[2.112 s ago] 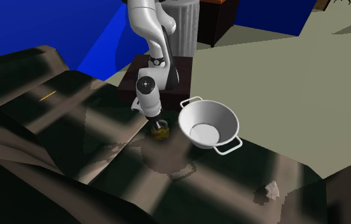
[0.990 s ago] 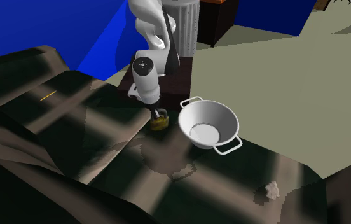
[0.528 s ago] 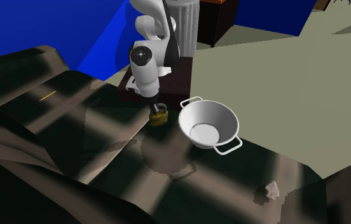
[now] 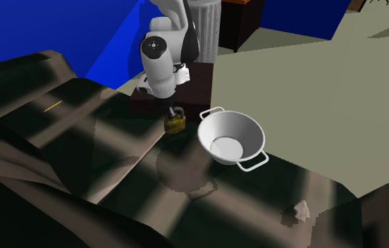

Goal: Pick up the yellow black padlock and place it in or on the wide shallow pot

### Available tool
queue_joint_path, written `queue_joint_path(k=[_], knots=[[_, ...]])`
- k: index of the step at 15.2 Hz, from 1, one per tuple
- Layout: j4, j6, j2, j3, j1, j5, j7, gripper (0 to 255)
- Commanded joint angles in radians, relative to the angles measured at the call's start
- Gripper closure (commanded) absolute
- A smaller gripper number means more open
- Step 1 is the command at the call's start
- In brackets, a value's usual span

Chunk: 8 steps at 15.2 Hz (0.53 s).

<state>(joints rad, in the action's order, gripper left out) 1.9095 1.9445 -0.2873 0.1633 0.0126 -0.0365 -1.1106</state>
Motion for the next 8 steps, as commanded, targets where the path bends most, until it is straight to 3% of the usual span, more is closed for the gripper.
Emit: queue_joint_path(k=[1, 8], knots=[[-0.006, -0.023, 0.018, 0.001, 0.000, 0.003, 0.001, 255], [-0.050, -0.107, 0.057, 0.003, 0.002, 0.011, 0.005, 255]])
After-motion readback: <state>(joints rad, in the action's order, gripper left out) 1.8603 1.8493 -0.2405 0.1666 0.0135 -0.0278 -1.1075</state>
